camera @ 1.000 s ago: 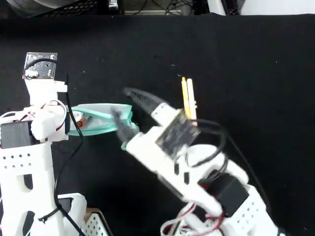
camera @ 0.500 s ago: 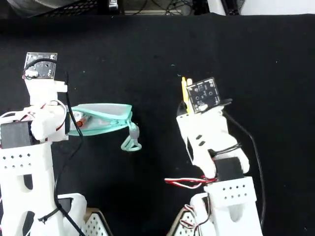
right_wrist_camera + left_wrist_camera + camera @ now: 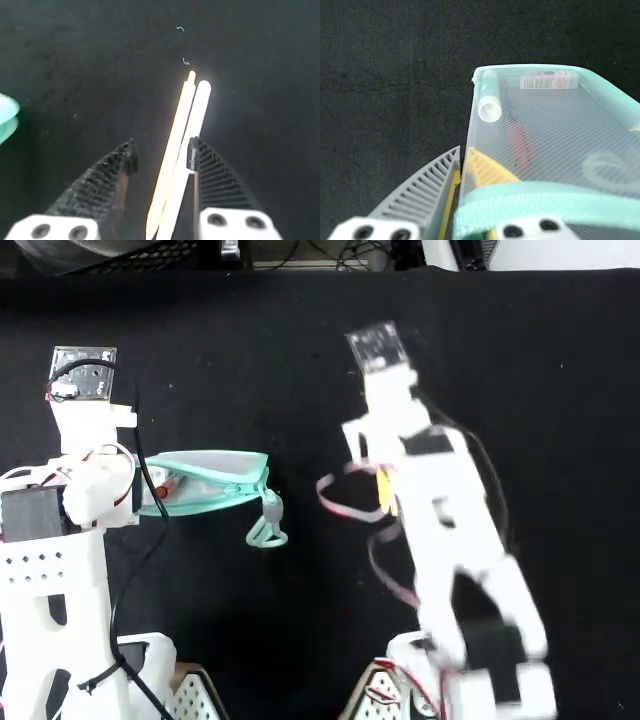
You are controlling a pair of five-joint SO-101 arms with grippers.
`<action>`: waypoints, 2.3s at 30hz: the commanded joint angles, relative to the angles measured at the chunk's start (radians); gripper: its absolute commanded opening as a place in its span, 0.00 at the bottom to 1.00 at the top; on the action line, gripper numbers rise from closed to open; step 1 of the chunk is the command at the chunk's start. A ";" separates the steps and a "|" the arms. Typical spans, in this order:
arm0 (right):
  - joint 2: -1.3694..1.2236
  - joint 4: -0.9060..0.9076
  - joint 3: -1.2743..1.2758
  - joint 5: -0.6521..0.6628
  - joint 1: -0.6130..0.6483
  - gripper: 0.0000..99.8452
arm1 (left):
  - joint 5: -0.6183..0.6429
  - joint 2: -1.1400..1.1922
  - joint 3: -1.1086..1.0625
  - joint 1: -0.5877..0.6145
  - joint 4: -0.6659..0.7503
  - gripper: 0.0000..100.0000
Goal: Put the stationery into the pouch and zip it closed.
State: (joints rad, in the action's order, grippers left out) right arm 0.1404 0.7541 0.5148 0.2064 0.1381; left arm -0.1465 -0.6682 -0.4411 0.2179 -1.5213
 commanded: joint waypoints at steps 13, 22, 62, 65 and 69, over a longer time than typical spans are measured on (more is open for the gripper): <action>-0.736 0.334 -0.892 -0.012 -0.077 0.17 | 0.005 0.012 -0.054 0.021 -0.003 0.03; -1.020 0.517 -1.222 -0.003 -0.091 0.17 | 0.005 0.012 -0.054 0.021 -0.003 0.03; -1.087 0.747 -1.305 0.265 0.020 0.06 | 0.005 0.012 -0.054 0.021 -0.003 0.03; -1.087 0.783 -1.305 0.278 0.035 0.01 | 0.005 0.012 -0.054 0.021 -0.003 0.03; -1.079 0.839 -1.303 0.270 0.032 0.01 | 0.005 0.012 -0.054 0.021 -0.003 0.03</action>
State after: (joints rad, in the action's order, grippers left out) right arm -0.9628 1.5443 -0.7864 0.4733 0.1350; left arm -0.1465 -0.6682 -0.4411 0.2179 -1.5213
